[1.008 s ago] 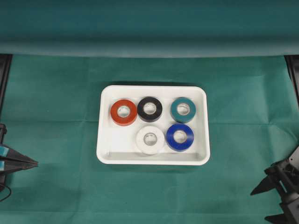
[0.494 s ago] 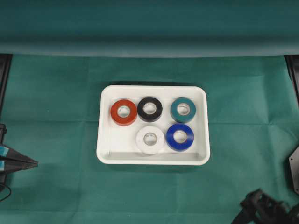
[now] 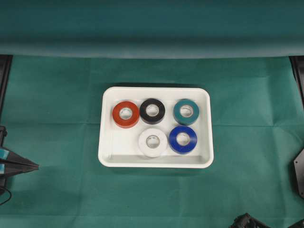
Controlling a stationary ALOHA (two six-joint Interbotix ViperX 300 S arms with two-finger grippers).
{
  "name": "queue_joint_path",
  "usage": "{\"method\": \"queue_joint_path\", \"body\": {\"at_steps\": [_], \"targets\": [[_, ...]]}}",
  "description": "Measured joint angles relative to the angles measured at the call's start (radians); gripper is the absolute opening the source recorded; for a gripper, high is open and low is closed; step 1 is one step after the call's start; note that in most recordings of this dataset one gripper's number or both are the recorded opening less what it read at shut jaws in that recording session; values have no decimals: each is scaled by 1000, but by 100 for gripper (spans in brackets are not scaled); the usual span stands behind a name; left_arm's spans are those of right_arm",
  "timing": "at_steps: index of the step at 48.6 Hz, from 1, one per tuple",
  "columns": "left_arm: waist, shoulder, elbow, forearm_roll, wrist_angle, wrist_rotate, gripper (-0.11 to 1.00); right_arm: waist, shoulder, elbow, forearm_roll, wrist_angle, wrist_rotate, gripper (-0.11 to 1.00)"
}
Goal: Put the tape into the white case with the right arm.
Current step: 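Move the right gripper down into the yellow tape roll's hole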
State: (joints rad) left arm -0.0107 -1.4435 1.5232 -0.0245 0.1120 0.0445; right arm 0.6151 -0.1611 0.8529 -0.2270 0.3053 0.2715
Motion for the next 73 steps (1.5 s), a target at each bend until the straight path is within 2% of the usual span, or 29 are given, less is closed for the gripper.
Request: {"method": "queue_joint_path", "body": {"at_steps": [21, 27, 30, 39, 44, 63, 73], "targets": [[0, 2, 0, 2, 0, 0, 0, -2, 97, 8, 0, -31, 0, 87], [0, 0, 0, 0, 0, 0, 0, 0, 117, 9, 0, -44, 0, 81], [0, 2, 0, 0, 0, 0, 0, 0, 124, 11, 2, -51, -2, 72], [0, 0, 0, 0, 0, 0, 0, 0, 133, 17, 0, -58, 0, 19], [0, 0, 0, 2, 0, 0, 0, 3, 141, 21, 0, -58, 2, 2], [0, 0, 0, 2, 0, 0, 0, 3, 143, 14, -2, -51, -2, 1], [0, 0, 0, 2, 0, 0, 0, 3, 133, -55, -2, 31, -2, 1]]}}
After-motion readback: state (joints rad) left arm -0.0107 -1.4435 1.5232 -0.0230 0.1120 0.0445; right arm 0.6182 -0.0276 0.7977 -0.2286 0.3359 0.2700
